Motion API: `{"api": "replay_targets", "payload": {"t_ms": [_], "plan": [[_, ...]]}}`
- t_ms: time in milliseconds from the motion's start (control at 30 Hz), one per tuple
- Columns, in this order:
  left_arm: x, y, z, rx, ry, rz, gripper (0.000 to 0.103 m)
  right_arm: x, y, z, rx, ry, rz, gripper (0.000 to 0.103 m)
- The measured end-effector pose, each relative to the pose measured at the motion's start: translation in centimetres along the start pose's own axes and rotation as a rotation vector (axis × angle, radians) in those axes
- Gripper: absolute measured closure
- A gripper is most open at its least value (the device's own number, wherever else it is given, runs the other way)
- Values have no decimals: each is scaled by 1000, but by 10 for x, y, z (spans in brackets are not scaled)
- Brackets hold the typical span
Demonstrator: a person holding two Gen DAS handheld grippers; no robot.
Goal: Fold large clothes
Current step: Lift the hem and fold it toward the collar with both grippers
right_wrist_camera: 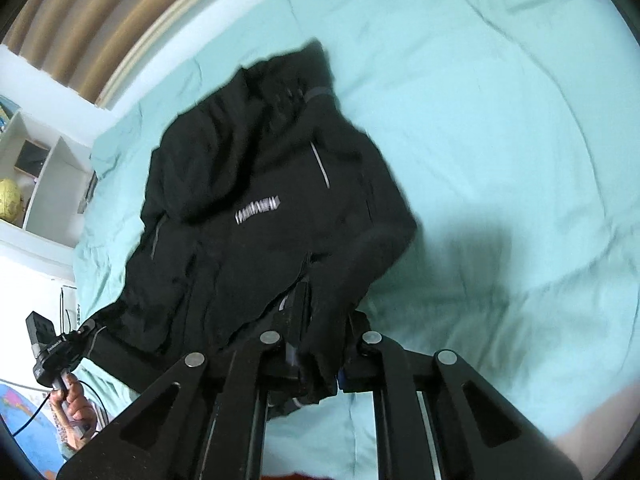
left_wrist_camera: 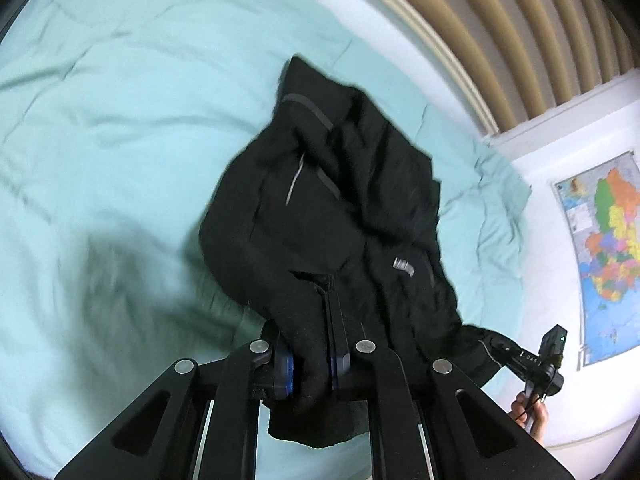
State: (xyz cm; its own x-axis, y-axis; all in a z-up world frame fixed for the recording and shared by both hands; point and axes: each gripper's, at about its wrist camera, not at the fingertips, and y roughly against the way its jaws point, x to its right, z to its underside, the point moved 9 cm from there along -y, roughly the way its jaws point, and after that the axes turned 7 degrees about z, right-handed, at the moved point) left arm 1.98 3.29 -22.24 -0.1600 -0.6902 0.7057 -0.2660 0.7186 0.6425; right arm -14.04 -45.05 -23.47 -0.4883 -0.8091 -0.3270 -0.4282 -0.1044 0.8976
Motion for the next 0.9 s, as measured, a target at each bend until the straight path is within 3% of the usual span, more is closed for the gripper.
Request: {"api": "replay_targets", "payload": {"t_ms": [333, 567, 767, 900], "plan": [[34, -11, -89, 63, -88, 15, 91, -15, 13, -91, 105, -2, -10, 90], [61, -33, -171, 109, -138, 33, 91, -40, 9, -171, 159, 26, -5, 90], [81, -83, -256, 142, -153, 17, 91, -65, -18, -255, 196, 47, 22, 90], [68, -141, -305, 126, -107, -26, 91, -77, -69, -321, 176, 49, 50, 90]]}}
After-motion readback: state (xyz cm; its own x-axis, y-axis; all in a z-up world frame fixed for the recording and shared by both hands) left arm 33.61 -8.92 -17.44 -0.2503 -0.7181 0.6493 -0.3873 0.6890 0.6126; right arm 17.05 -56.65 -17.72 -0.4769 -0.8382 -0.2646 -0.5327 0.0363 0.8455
